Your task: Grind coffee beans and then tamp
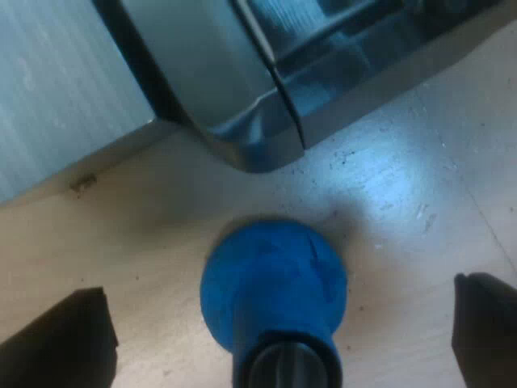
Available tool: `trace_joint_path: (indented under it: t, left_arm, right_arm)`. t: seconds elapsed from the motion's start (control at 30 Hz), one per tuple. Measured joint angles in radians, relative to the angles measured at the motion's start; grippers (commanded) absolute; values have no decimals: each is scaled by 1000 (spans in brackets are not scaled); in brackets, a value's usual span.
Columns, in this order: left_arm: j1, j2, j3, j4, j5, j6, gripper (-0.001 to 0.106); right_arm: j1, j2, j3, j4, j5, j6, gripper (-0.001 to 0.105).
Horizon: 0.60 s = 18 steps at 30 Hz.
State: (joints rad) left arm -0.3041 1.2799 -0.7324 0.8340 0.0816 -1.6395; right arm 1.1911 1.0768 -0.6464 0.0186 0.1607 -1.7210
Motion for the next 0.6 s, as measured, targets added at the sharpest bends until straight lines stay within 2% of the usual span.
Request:
trace_joint_path:
  t: [0.2,0.3,0.37,0.4,0.6]
  left_arm:
    - [0,69,0,-22,0,0,84]
    - [0,81,0,-24,3,-3,79]
    - [0,82,0,-25,3,-5,68]
    - [0,82,0,-26,3,-5,65]
    - [0,82,0,-20,23,-6,29]
  right_arm:
    - [0,0,0,0,0,0,79]
    - [0,0,0,0,0,0,79]
    - [0,0,0,0,0,0,79]
    - [0,0,0,0,0,0,79]
    - [0,0,0,0,0,0,79]
